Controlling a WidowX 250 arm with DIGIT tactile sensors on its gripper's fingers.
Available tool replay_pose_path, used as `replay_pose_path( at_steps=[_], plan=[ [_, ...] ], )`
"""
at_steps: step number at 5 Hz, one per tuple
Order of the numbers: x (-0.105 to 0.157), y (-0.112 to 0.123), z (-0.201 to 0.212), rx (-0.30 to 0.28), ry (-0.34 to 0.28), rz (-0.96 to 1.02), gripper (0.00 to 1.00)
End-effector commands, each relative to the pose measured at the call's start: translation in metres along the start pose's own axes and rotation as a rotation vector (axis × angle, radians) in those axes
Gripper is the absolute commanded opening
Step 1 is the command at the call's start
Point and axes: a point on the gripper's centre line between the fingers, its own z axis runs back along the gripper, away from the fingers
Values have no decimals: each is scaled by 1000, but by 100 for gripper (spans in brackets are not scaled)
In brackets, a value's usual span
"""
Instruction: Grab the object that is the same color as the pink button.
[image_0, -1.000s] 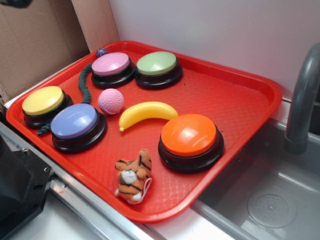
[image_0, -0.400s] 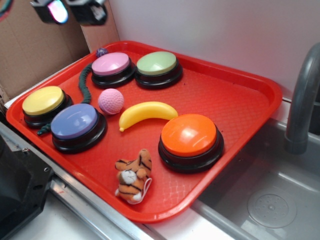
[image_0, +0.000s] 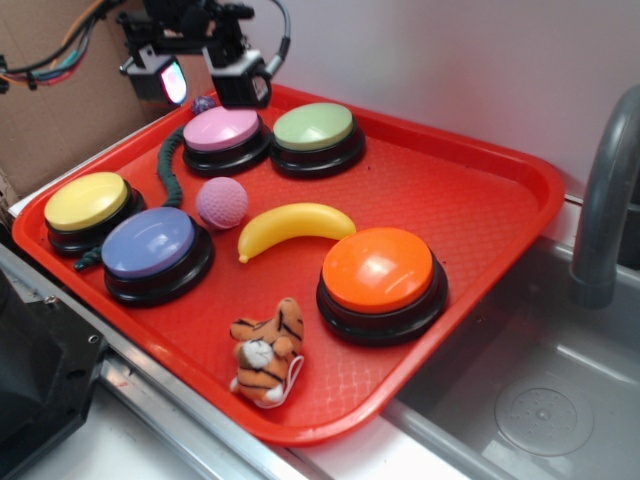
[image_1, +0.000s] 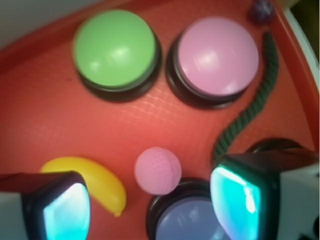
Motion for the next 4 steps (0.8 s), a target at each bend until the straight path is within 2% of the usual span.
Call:
replay_pose_path(
  at_steps=[1, 4],
  plan=[
    [-5, 8, -30, 23, 48, 73, 100],
    [-5, 18, -56, 90, 82, 145, 100]
  ],
)
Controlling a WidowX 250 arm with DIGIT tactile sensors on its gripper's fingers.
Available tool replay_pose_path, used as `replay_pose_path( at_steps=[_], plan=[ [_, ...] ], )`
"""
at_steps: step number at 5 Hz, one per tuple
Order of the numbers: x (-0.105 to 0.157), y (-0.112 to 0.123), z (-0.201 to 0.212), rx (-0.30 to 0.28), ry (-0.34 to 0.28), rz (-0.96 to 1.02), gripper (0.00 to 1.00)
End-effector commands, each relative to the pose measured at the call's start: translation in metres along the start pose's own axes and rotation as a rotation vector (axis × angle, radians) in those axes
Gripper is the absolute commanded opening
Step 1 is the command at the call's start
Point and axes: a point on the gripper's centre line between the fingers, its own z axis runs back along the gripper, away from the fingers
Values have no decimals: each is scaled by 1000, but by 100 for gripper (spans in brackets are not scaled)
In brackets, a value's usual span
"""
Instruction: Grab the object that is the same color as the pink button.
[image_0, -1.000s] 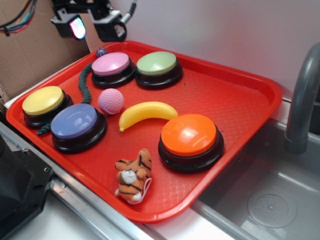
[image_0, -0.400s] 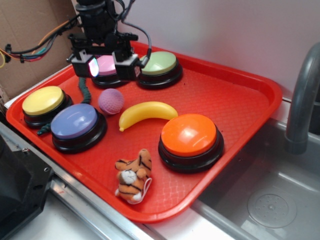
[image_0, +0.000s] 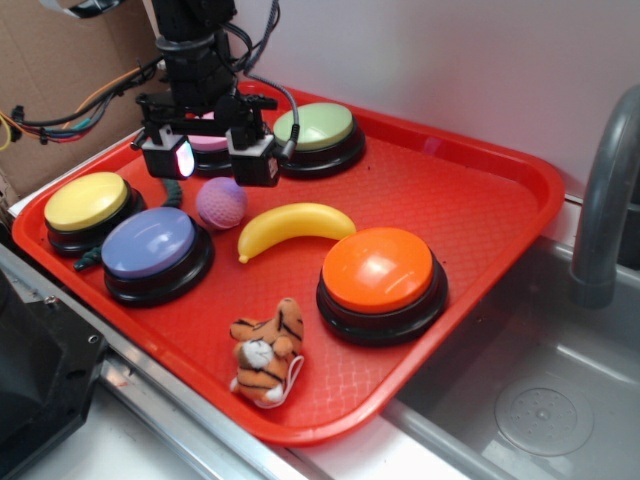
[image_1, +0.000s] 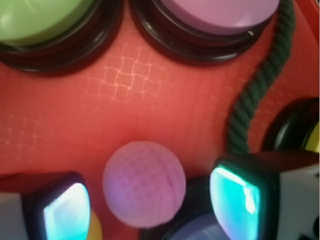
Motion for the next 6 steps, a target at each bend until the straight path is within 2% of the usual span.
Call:
replay_pose_path(
  at_steps=[1, 2, 3, 4, 5, 6],
  plan=[
    [5, 8, -6, 36, -11, 25, 100],
    [6, 8, -11, 57, -1, 16, 100],
    [4, 11, -15, 48, -11, 17, 3],
    [4, 14, -16, 72, -18, 29, 0],
    [8, 15, -8, 51, 21, -18, 0],
    [16, 12, 11, 11, -5, -30, 0]
  ],
)
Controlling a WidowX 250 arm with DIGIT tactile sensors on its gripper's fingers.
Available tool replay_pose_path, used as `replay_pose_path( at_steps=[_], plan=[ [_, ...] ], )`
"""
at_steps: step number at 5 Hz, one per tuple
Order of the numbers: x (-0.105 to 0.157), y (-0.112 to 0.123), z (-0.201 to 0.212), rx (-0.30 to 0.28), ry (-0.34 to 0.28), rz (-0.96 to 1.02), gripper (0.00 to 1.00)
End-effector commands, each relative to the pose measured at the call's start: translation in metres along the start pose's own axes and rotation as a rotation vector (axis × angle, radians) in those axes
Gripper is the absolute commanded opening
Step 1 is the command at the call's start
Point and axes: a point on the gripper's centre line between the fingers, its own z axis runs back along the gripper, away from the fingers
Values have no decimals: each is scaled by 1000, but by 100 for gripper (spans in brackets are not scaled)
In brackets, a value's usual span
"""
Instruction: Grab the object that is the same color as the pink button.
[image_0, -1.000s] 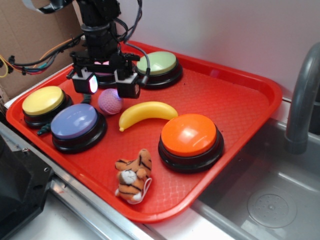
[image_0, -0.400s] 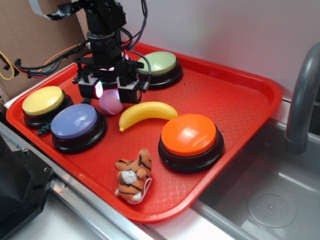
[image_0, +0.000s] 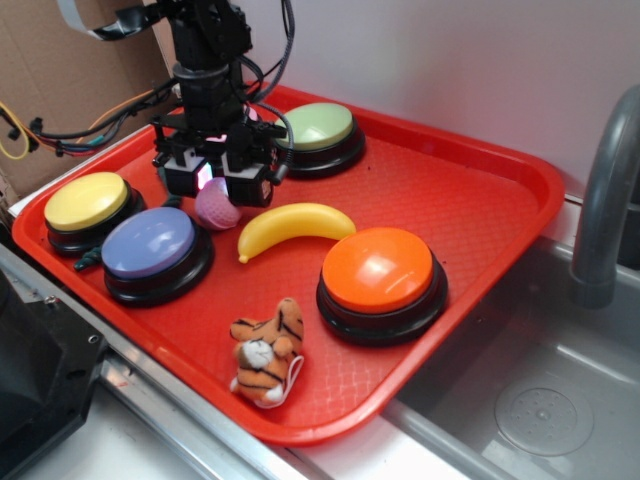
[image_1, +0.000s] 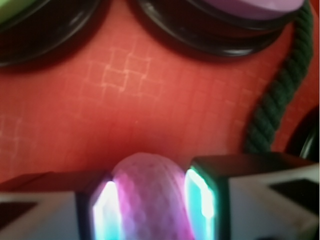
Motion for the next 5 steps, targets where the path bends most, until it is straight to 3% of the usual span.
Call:
replay_pose_path(
  at_steps=[1, 3, 4, 5],
  plan=[
    [18, 2, 61, -69, -143, -23, 0],
    [25, -8, 148, -208, -233, -195, 0],
    [17, -7, 168, -224, -293, -250, 0],
    [13, -9, 166, -231, -293, -281, 0]
  ],
)
